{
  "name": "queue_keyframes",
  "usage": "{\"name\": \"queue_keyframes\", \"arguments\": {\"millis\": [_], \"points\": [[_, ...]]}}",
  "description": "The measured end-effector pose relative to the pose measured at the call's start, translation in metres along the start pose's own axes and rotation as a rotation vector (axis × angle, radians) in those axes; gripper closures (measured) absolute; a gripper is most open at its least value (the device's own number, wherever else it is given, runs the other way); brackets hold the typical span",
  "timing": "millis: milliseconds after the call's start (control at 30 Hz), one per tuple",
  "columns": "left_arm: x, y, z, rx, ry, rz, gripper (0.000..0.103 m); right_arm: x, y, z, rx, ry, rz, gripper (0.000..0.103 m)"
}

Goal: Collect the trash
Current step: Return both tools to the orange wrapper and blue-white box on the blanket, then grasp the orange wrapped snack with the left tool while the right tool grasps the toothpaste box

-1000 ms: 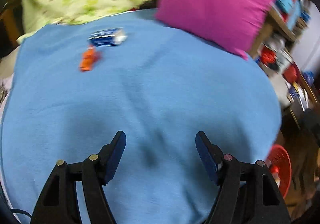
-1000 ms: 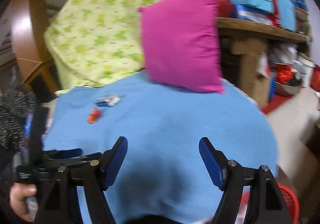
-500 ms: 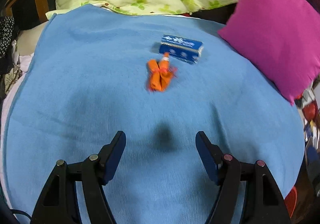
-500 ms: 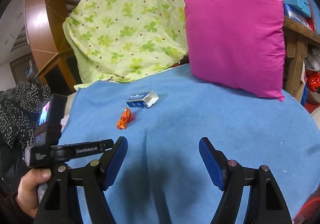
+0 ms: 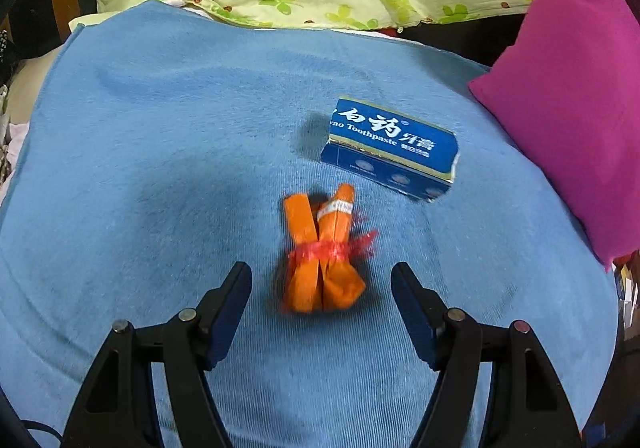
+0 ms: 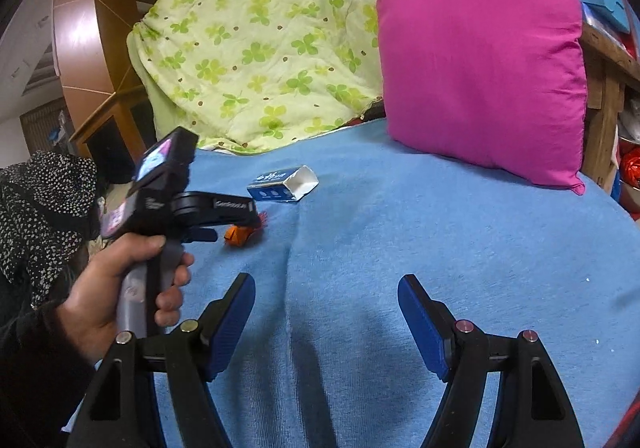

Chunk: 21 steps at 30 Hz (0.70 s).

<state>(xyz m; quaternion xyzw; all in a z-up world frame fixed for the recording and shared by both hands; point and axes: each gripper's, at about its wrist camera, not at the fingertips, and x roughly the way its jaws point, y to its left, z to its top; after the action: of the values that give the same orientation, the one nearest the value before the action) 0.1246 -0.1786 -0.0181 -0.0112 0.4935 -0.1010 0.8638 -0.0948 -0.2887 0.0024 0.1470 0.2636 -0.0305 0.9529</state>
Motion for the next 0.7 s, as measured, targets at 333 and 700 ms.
{"name": "queue_keyframes", "arguments": {"millis": [333,700], "points": [[0.008,0.014,0.0,-0.008,-0.005,-0.007,0.072,0.005,0.006,-0.003,-0.029,0.016,-0.005,0.026],[-0.035,0.069,-0.055,-0.023,-0.074,0.051,0.072,0.058,0.027,0.033,-0.145,0.115,0.051,0.026]]}}
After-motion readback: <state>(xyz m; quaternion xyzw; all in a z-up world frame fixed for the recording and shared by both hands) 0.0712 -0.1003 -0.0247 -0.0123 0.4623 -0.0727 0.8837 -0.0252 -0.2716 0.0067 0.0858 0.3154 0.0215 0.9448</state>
